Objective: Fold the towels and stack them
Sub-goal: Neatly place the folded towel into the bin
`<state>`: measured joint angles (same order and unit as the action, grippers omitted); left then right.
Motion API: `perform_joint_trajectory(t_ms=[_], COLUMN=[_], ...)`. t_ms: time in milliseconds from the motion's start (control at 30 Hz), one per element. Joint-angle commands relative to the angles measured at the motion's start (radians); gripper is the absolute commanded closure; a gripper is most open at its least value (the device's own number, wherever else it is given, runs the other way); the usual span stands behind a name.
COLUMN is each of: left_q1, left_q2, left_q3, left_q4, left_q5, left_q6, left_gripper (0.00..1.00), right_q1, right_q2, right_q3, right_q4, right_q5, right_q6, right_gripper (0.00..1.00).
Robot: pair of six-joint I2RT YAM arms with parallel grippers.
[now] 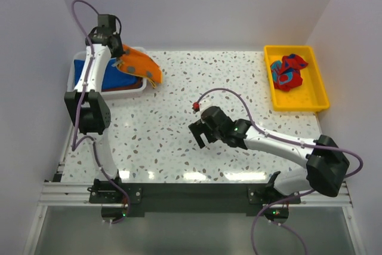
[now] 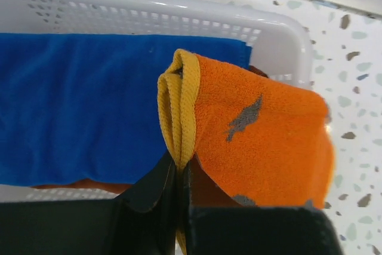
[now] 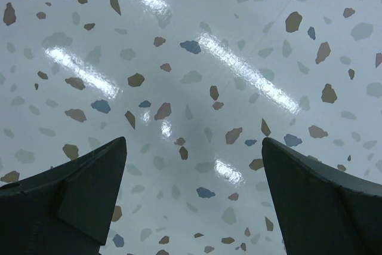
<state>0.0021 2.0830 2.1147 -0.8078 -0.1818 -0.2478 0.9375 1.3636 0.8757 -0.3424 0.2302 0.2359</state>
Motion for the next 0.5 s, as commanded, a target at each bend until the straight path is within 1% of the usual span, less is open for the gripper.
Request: perform_joint_trajectory(t_ms=[0, 133, 267, 367, 467], left_q1=[0.065, 0.137, 0.179, 0.208, 0.228], left_q2=[0.037, 0.028, 0.023, 0.034, 0.073], left_q3=[0.099, 0.090, 0.070, 0.015, -0.016], left_q4=[-0.071, -0.045, -0.001, 0.048, 0.073], left_q5=[-0.070, -0.085, -0.096, -0.097, -0.091], left_q6=[0.100, 0.119, 0.146, 0.159, 0.168], left_gripper=[1.00, 1.00, 1.00, 1.00, 0.95], right_q1=[-0.008, -0.008, -0.008, -0.009, -0.009], right_q2=[0.020, 0.038, 0.057, 0.058, 0.061], right_q3=[0.057, 0.074, 0.094, 0.111, 0.114], right_q4=[-0.032, -0.052, -0.076, -0.093, -0.101], right_q5=[0.032, 0.034, 0.041, 0.044, 0.050], right_q6=[-0.029, -0.038, -0.043, -0.050, -0.053], right_gripper=[0.01, 0.01, 0.01, 0.01, 0.01])
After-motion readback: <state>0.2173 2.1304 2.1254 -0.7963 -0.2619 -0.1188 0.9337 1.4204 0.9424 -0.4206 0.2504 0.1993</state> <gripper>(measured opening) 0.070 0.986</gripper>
